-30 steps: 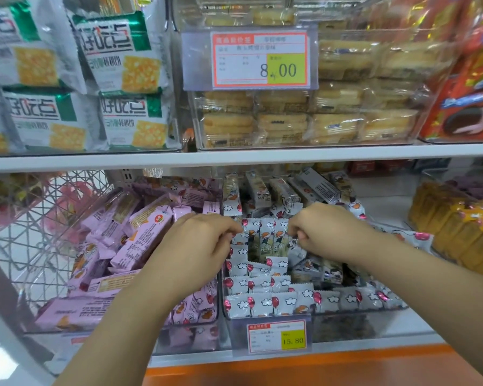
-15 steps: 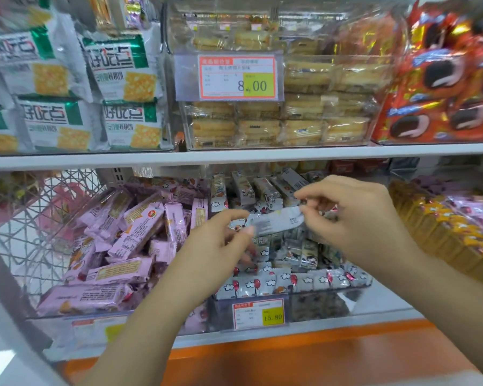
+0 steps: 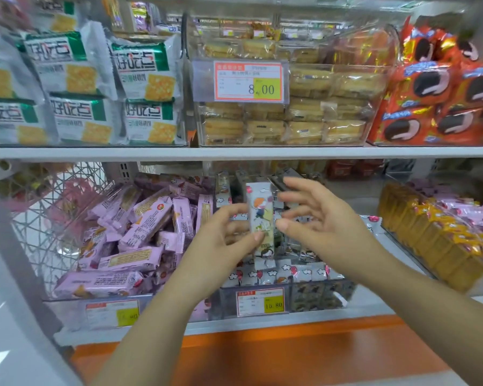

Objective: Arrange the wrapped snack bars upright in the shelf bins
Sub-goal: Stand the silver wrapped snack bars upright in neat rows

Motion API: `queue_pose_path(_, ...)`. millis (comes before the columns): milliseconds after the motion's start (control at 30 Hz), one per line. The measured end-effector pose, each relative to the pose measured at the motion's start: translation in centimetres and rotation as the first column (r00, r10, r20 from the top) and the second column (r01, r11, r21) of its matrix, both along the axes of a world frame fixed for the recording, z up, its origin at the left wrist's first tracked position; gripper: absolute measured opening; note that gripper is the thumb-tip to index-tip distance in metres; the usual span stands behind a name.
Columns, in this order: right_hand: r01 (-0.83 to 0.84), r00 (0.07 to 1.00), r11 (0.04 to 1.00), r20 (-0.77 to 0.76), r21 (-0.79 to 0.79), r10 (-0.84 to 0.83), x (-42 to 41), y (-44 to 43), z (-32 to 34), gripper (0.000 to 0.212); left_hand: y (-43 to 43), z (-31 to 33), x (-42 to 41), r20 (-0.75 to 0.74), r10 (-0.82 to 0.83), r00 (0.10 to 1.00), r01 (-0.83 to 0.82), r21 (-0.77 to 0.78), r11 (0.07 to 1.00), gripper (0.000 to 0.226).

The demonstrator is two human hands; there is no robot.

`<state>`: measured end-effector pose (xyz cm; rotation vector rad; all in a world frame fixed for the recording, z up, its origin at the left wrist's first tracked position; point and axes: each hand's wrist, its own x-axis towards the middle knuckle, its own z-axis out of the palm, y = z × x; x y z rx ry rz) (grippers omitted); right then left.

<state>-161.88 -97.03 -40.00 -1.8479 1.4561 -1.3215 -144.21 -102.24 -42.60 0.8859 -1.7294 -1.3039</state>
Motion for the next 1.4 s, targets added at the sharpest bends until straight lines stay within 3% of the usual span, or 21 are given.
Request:
queue_pose_path(67, -0.020, 0.998, 0.999, -0.056, 0.035, 0.021, 0.3, -1.0, 0.4, 0.048, -0.2, 0.1, 0.0, 0.031, -0.047, 0.998, 0.049, -0.072, 0.996, 0.037)
queue_pose_path(167, -0.030, 0.996, 0.998, -0.085, -0.062, 0.024, 1.0, -1.7, 1.0, 0.030, -1.1, 0.4, 0.3, 0.120, -0.006, 0.993, 0.034, -0.233, 0.972, 0.038)
queue_pose_path(267, 0.056, 0.984, 0.984, -0.160, -0.168, -0.083, 0.8, -2.9, 0.5, 0.037, -2.7, 0.3, 1.4, 0.266, 0.244, 0.933, -0.108, -0.439, 0.892, 0.030)
queue_pose_path(367, 0.159, 0.960, 0.983, -0.219, -0.088, -0.174, 0.5, -5.3, -1.2, 0.031, -4.0, -0.3, 2.5, 0.368, 0.417, 0.831, -0.153, -0.570, 0.807, 0.027)
queue_pose_path(467, 0.145, 0.952, 0.989, -0.278, 0.037, -0.129, 0.6, -7.8, -3.2, 0.026, -4.8, -1.0, 2.8, 0.418, 0.434, 0.798, -0.119, -0.596, 0.794, 0.026)
queue_pose_path(567, 0.044, 0.976, 0.975, -0.220, 0.217, 0.005, 0.6, -9.5, -4.3, 0.022, -5.4, -1.6, 2.9, 0.443, 0.455, 0.772, -0.099, -0.624, 0.775, 0.023)
queue_pose_path(867, -0.104, 0.944, 0.810, -0.200, 0.577, 0.264, -0.1, -12.2, -5.7, 0.007, -5.8, -2.7, 2.8, 0.449, 0.494, 0.744, -0.070, -0.683, 0.727, 0.018)
queue_pose_path(1033, -0.115, 0.936, 0.784, -0.198, 0.610, 0.291, -0.8, -12.3, -5.6, 0.008, -5.9, -2.8, 2.9, 0.448, 0.512, 0.733, -0.062, -0.705, 0.706, 0.018)
queue_pose_path(1267, -0.057, 0.962, 0.868, -0.206, 0.494, 0.180, -1.5, -12.1, -4.8, 0.026, -5.8, -3.0, 3.0, 0.413, 0.521, 0.747, -0.085, -0.717, 0.692, 0.020)
queue_pose_path(1400, -0.076, 0.960, 0.835, -0.187, 0.545, 0.209, -0.6, -12.1, -4.5, 0.022, -5.9, -3.2, 3.1, 0.401, 0.522, 0.753, -0.081, -0.730, 0.679, 0.020)
